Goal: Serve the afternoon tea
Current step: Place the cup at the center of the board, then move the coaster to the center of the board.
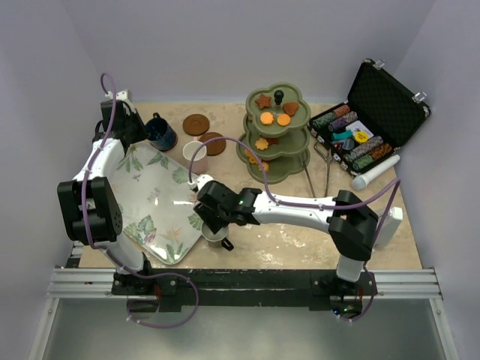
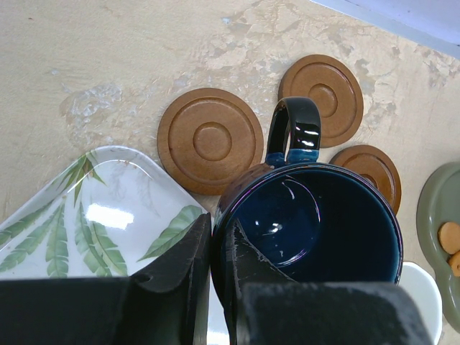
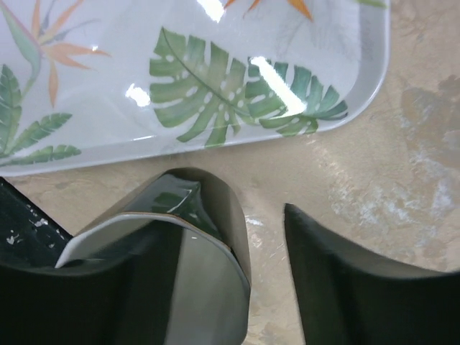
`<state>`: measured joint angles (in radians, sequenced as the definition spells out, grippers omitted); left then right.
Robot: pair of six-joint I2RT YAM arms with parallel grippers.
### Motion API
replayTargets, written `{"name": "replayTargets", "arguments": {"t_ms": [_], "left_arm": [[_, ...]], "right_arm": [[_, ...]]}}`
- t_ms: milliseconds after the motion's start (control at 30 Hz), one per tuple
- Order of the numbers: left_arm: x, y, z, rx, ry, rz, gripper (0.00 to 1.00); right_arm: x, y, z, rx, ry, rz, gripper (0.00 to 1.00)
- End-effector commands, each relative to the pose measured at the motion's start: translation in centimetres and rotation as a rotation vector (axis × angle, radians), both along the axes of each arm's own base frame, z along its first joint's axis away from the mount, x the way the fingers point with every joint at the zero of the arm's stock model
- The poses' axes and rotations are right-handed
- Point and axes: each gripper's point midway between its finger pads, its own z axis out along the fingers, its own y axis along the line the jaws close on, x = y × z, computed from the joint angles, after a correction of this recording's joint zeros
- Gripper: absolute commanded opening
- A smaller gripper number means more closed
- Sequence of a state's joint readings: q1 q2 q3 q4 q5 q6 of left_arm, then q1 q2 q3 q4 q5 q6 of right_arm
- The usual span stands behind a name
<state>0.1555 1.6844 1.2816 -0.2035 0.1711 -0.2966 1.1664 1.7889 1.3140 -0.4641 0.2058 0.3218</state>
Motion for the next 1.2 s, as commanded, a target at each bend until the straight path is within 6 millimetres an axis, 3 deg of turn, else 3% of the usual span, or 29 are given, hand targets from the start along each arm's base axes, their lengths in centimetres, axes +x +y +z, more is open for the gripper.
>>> {"name": "replayTargets", "arguments": {"t_ms": [0,100,167,300,500,700,733,833,867,1167], "left_arm": [[1.7,-0.4,5.0,-0.009,-0.155,-0.005,0.00],[1.6,-0.2,5.0,0.002,-0.157,0.005,0.00],[1.5,0.1,5.2,0.010,-0.161,0.017,0.00],[1.5,-0.1,5.8,0.006,-0.178,0.010,0.00],[1.4,0.0,6.3,0.012,-0.187,0.016,0.00],[1.4,-0.1,5.9,0.005,-0.182,0.014,0.00],[1.4,0.0,5.9,0.005,-0.182,0.016,0.00],[1.4,0.1,5.9,0.011,-0.181,0.019,0.00],[1.5,0.2,5.8,0.014,-0.180,0.023,0.00],[1.5,-0.2,5.7,0.003,-0.176,0.011,0.00]], "right_arm": [[1.4,1.2,5.3,0.083,-0.084,-0.032,0.69],[1.3,0.3,7.2,0.069,-0.096,-0.026,0.76],[1.8,-0.3,9.5,0.078,-0.138,-0.031,0.82],[5.1,-0.7,15.4,0.194,-0.199,-0.074,0.84],[13.0,1.7,20.7,0.314,-0.304,-0.128,0.79],[23.3,3.4,21.5,0.364,-0.392,-0.233,0.66],[24.9,3.4,22.6,0.388,-0.424,-0.257,0.62],[29.5,2.8,21.2,0.372,-0.479,-0.333,0.52],[30.7,2.9,19.6,0.359,-0.473,-0.344,0.50],[33.8,4.0,11.6,0.270,-0.465,-0.342,0.41]]}}
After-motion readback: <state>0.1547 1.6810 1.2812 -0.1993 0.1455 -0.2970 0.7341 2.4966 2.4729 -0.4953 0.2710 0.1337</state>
